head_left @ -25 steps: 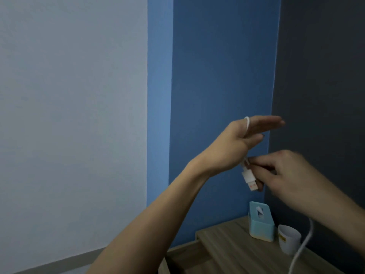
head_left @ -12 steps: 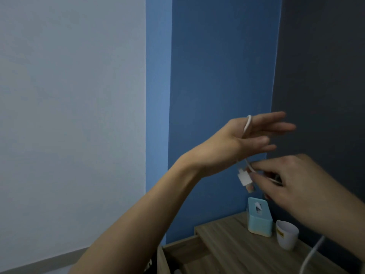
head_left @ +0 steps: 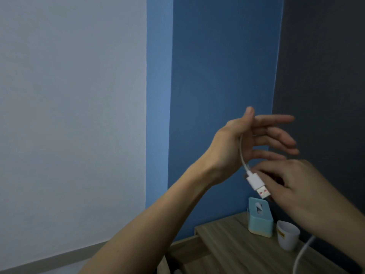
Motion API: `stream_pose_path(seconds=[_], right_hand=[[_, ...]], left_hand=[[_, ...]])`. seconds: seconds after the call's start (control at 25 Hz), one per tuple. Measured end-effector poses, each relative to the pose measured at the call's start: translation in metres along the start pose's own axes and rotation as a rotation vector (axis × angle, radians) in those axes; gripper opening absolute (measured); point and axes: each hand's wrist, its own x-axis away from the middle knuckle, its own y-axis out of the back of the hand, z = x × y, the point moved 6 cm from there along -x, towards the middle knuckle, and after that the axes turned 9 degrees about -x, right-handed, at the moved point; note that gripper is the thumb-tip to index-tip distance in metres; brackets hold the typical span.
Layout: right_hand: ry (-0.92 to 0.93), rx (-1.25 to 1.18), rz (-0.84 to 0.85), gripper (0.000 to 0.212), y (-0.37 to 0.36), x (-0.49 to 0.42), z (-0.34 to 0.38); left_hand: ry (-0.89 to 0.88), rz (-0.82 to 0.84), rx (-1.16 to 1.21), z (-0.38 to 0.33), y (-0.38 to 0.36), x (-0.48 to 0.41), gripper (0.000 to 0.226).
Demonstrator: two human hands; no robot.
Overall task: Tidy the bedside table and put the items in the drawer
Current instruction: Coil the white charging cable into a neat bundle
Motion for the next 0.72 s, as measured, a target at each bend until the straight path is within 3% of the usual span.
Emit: stream_pose_path(seconds=[0.12, 0.2, 0.32, 0.52, 0.64, 0.72], right_hand=[[-0.015, -0.004, -0.020, 0.051, 0.000, 0.006, 0.003], [-0.004, 0.171, -0.002, 0.048, -0.001, 0.012, 0.008], [0.014, 0.339, 0.015, 0.024, -0.005, 0.016, 0.013], [0.096, 0.428, -0.051, 0.039, 0.004, 0.017, 0.015], [0.223, 0.411, -0.088, 0.038, 0.018, 0.018, 0.026], [0.216, 0.337, -0.088, 0.051, 0.033, 0.013, 0.023]], left_hand=[[0.010, 0.040, -0.011, 0.003, -0.002, 0.001, 0.056], [0.015, 0.022, -0.087, 0.004, -0.001, 0.002, 0.052], [0.022, 0.038, -0.183, 0.008, -0.006, 0.003, 0.049], [0.037, 0.088, -0.103, 0.009, -0.009, 0.005, 0.052], [0.112, 0.077, -0.171, 0.017, -0.006, 0.010, 0.054], [0.156, 0.104, -0.202, 0.023, -0.010, 0.015, 0.056]])
